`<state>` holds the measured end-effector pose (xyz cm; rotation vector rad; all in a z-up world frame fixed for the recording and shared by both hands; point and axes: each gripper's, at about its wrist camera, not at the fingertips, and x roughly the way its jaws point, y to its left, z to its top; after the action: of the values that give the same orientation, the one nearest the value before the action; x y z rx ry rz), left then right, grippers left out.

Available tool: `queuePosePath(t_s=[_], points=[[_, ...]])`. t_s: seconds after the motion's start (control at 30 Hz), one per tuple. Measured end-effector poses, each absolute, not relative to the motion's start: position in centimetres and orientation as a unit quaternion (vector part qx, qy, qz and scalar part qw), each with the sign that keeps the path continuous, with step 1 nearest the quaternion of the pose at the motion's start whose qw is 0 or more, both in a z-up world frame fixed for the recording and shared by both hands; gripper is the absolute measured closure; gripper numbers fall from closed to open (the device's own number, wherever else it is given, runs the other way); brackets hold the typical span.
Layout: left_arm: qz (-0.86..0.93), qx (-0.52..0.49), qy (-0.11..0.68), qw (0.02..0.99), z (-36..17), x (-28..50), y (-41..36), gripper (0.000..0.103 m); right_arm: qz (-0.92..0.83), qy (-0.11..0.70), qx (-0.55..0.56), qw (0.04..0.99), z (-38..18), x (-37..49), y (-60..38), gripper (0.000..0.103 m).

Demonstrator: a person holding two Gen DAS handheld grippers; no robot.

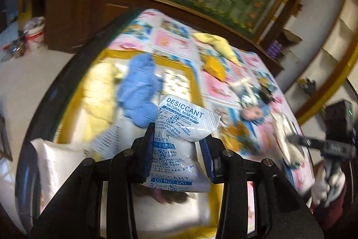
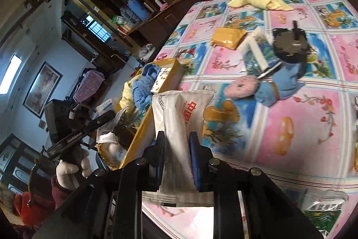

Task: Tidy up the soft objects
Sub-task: 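Carry white pouch and desiccant packet to the tray with both grippers, then release the pouch and desiccant packet into the tray with both grippers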

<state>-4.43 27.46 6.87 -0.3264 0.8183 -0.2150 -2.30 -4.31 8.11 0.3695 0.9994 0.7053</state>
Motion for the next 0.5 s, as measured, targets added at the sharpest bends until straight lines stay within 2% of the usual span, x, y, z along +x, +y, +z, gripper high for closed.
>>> queuePosePath(t_s=[0.2,0.23,0.43,0.5], points=[[-0.049,-0.177,0.411,0.893,6.1,-3.1,30.1,0.059,0.388,0.484,0.149,0.77,8.3,-2.0,3.1,0.084],[-0.054,-0.182,0.406,0.894,6.1,-3.4,30.2,0.055,0.4,0.487,0.138,0.764,8.3,-2.1,4.7,0.084],[-0.064,-0.228,0.35,0.906,8.2,-5.8,32.5,0.055,0.455,0.498,0.065,0.735,7.4,-2.9,12.5,0.084],[-0.056,-0.228,0.326,0.916,9.3,-6.9,33.0,0.049,0.469,0.5,0.033,0.727,6.9,-3.3,15.0,0.084]])
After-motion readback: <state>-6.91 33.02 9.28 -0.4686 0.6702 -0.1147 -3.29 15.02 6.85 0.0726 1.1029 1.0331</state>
